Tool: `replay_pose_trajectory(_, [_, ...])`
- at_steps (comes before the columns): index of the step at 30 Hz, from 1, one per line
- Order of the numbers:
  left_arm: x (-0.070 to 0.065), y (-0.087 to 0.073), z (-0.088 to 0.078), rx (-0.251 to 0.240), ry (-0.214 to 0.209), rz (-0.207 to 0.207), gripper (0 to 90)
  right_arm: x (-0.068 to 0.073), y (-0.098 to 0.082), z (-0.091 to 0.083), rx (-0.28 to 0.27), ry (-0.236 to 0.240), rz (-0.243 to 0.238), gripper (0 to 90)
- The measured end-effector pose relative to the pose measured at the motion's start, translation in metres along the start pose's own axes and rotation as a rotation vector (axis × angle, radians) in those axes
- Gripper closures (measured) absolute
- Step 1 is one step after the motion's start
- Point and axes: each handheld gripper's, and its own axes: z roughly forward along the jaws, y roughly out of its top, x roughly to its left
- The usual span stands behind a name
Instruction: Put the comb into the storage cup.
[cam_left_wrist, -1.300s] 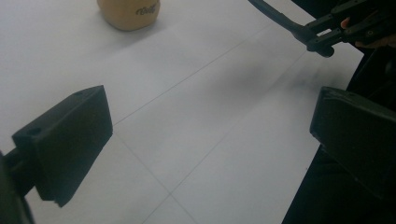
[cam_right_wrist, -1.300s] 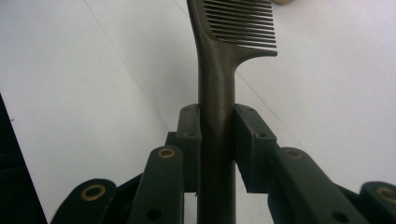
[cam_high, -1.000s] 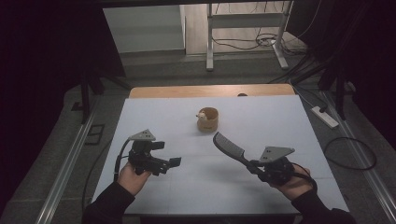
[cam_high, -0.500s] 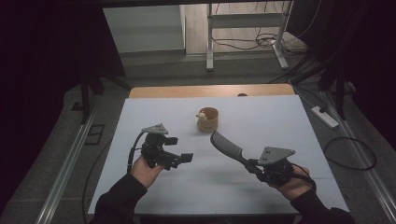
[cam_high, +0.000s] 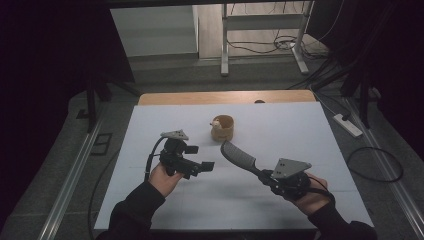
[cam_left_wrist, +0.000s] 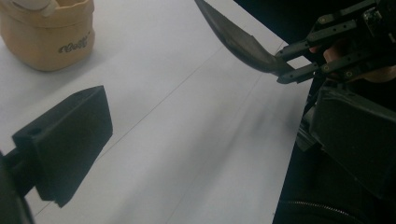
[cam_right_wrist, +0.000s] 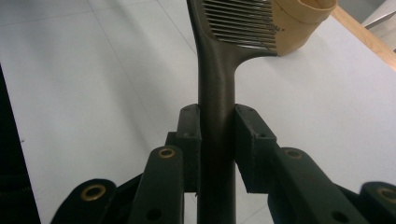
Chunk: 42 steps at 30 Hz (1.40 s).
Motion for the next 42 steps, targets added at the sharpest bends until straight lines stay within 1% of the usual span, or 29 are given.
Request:
replay_pose_trajectory(7, [0.0,0.005,0.008,0.002,-0.029,-0.007,0.0,0.004,0.004,0.002,-0.011,-0.005,-0.013,72.7])
replay_pose_trajectory(15, [-0.004,0.005,0.019,0.008,-0.053,-0.005,0.0,0.01,0.008,0.004,-0.022,-0.012,-0.033,72.7])
replay_pose_trajectory(20, [-0.008,0.005,0.026,0.036,-0.072,0.003,0.0,0.015,0.01,0.005,-0.028,-0.017,-0.049,72.7])
replay_pose_trajectory(24, [-0.009,0.004,0.03,0.037,-0.103,-0.02,0.0,0.019,0.012,0.007,-0.03,-0.017,-0.064,72.7])
replay_pose_trajectory(26, [-0.008,0.004,0.032,0.035,-0.124,-0.038,0.0,0.021,0.013,0.007,-0.031,-0.017,-0.071,72.7])
replay_pose_trajectory(27, [-0.008,0.004,0.033,0.041,-0.132,-0.039,0.0,0.022,0.013,0.008,-0.032,-0.019,-0.075,72.7])
replay_pose_trajectory(33, [-0.012,0.005,0.036,0.056,-0.144,-0.039,0.0,0.027,0.015,0.01,-0.029,-0.024,-0.101,72.7])
replay_pose_trajectory(37, [-0.015,0.005,0.039,0.075,-0.163,-0.054,0.0,0.028,0.016,0.01,-0.033,-0.028,-0.109,72.7])
replay_pose_trajectory(39, [-0.015,0.005,0.039,0.083,-0.179,-0.063,2.1,0.029,0.016,0.01,-0.033,-0.032,-0.113,72.7])
replay_pose_trajectory(40, [-0.015,0.005,0.039,0.081,-0.189,-0.066,4.8,0.029,0.016,0.01,-0.033,-0.036,-0.114,72.7])
replay_pose_trajectory(41, [-0.015,0.005,0.038,0.08,-0.202,-0.071,8.7,0.029,0.016,0.01,-0.031,-0.038,-0.117,72.7])
replay_pose_trajectory(42, [-0.014,0.005,0.038,0.079,-0.214,-0.08,14.7,0.029,0.016,0.01,-0.031,-0.039,-0.119,72.7])
